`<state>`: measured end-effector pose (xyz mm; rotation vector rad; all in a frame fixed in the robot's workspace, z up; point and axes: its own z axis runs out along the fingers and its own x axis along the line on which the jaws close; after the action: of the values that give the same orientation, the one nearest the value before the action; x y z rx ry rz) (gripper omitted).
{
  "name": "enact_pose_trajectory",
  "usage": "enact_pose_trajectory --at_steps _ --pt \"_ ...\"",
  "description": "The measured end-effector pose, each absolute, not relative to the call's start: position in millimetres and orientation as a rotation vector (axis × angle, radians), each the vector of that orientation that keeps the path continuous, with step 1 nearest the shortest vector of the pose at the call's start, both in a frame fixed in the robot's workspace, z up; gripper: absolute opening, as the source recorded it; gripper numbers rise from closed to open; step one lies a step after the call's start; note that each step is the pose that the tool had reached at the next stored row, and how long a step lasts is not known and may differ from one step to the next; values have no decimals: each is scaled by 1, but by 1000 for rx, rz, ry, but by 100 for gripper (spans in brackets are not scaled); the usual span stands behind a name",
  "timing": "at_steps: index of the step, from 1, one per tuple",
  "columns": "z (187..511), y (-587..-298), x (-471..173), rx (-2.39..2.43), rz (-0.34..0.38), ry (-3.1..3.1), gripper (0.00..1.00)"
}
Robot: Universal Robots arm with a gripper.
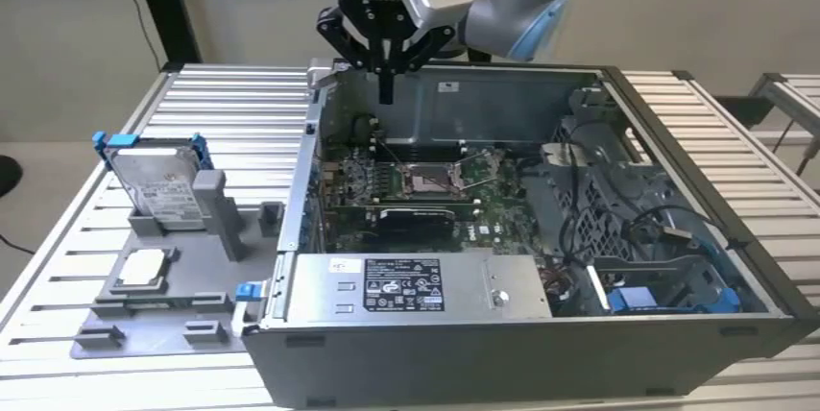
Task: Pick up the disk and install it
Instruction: 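Reach for the disk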
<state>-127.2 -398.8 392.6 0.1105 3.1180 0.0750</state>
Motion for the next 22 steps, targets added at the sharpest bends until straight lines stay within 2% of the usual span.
enact_pose_trajectory --at_steps 10,22 --pt "393 -399 -131 110 75 3118 0" --pt "393 -390 -165 110 75 3118 0"
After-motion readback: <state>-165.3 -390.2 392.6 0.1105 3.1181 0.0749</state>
